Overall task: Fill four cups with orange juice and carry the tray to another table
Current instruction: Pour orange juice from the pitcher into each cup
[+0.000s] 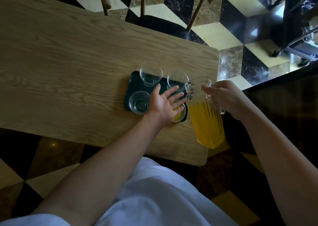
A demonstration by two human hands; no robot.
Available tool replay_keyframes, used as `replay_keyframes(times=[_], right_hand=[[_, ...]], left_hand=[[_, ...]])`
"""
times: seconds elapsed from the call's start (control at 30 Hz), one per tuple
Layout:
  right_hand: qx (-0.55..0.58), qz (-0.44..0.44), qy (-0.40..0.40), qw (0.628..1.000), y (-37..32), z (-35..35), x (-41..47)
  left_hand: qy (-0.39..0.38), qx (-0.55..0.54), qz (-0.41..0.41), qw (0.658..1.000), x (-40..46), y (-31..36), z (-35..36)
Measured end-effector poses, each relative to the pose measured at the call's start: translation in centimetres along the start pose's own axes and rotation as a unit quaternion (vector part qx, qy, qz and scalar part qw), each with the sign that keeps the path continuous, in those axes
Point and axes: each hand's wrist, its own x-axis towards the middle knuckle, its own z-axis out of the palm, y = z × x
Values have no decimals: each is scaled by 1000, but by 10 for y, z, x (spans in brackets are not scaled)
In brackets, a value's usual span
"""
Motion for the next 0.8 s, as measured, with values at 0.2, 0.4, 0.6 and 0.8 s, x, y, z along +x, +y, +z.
replay_keyframes(times=[0.2,0.4,0.6,0.8], right_hand=[[-40,8,4,999,-9,-6,29],[-56,14,-10,998,-15,-11,48],[-84,40,-30,995,-20,-12,66],[-123,45,-46,990,-25,-11,75]], left_hand=[[-9,-9,-12,1000,13,6,19],[-2,-3,-29,1000,26,9,28],[-1,-5,-25,1000,31,9,32],[15,-20,-20,999,34,4,31]])
